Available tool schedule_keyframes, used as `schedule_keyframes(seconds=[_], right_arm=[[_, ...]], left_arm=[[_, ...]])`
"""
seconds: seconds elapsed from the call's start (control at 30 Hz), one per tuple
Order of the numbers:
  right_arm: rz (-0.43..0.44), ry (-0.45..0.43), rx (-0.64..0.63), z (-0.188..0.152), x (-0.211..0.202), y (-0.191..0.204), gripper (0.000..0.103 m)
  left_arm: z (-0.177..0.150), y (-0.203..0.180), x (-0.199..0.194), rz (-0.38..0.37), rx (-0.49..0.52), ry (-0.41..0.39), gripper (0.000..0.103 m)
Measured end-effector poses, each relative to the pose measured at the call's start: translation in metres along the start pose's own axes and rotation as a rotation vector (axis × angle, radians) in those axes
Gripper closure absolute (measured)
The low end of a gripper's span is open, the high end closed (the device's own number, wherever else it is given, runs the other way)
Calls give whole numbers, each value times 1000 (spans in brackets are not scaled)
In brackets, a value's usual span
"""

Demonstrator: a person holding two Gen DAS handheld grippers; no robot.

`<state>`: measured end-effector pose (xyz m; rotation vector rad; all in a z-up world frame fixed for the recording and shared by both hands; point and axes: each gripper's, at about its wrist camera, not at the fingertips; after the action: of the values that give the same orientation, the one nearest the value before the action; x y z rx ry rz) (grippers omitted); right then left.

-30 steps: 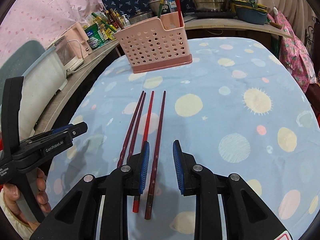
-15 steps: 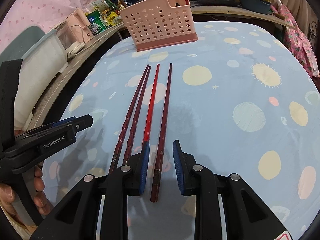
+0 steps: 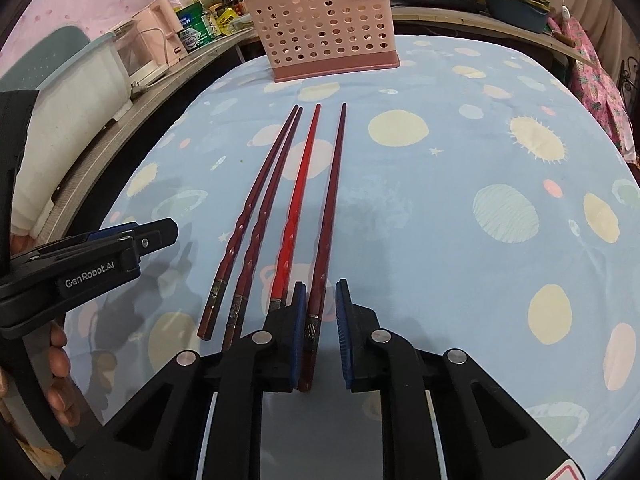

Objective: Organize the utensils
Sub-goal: 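Grasp a dark red chopstick with the right tool while the left tool grasps another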

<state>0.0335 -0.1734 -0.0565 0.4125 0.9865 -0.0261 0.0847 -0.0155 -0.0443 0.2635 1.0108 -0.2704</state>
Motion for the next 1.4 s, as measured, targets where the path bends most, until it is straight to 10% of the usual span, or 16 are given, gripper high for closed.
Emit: schedule_keyframes(seconds=[1.4], right_arm=[[-7,-20,48,3,-5,-23,96]], left_arm=[[-12,-46,12,-62,68,16,46]])
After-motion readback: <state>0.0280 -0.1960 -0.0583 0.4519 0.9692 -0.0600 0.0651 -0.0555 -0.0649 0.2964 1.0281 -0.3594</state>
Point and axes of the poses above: each gripper's, at about its wrist camera, not at the fingertips, and x roughly the way its jaws point, y to its left, z to its top, and after that the axes turned 13 degrees about x, right-handed
